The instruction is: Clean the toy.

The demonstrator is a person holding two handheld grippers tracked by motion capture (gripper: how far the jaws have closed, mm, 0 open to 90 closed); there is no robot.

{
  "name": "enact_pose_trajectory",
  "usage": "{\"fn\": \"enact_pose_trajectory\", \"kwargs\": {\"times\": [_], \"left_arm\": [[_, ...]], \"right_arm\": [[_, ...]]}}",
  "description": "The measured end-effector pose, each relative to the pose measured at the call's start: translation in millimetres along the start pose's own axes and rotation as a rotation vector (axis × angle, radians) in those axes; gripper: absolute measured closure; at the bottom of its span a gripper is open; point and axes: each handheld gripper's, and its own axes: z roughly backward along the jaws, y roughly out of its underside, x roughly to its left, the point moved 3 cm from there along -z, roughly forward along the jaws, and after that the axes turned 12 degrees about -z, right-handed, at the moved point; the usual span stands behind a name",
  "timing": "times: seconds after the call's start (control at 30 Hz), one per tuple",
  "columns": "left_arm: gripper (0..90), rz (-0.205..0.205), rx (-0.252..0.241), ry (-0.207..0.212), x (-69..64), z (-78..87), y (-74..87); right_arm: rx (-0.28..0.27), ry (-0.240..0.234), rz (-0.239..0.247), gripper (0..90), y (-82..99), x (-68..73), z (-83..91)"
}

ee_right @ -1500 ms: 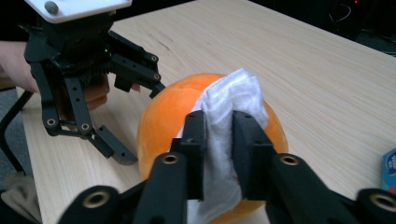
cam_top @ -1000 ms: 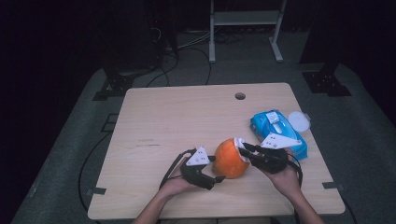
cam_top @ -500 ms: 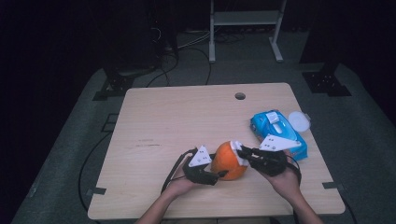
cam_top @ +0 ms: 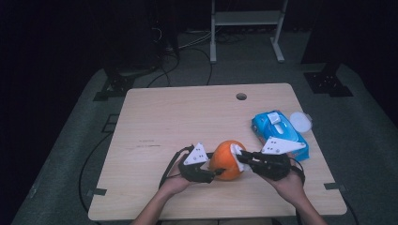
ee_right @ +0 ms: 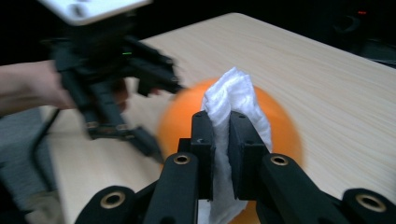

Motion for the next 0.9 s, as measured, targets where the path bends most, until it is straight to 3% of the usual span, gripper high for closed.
{"fn": "enact_pose_trajectory", "kwargs": {"times": [0.07,0.17,0.23,0.33,0.5,0.7,0.77,0.9], "left_arm": [[40.5,-0.019,0.003,0.017,-0.2,4.1,-1.9],[40.7,-0.026,-0.001,0.05,0.0,10.5,-3.0],[40.6,-0.016,0.006,0.076,1.6,11.1,-1.0],[39.3,-0.013,0.023,0.092,0.0,3.2,5.9],[18.0,0.016,-0.009,0.088,4.2,-1.1,8.2],[8.3,0.012,0.066,0.112,5.2,-14.9,26.6],[8.5,0.034,0.068,0.129,4.7,-21.2,27.8],[32.9,0.012,-0.002,0.097,3.0,-11.9,16.6]], "right_arm": [[0.004,-0.049,0.002,80.6,-1.9,10.2,-2.9],[0.002,-0.087,0.0,80.5,-5.1,17.3,-5.1],[-0.003,-0.061,0.006,80.4,-7.0,15.8,-5.0],[0.024,-0.017,-0.024,80.4,-1.1,1.2,-11.2],[0.044,0.024,-0.049,80.5,9.5,-15.9,-14.8],[0.039,0.055,-0.079,80.4,13.0,-30.1,-7.5],[0.037,0.056,-0.088,80.4,13.1,-31.8,-6.7],[0.014,0.057,-0.104,80.6,11.0,-34.4,-3.7]]}}
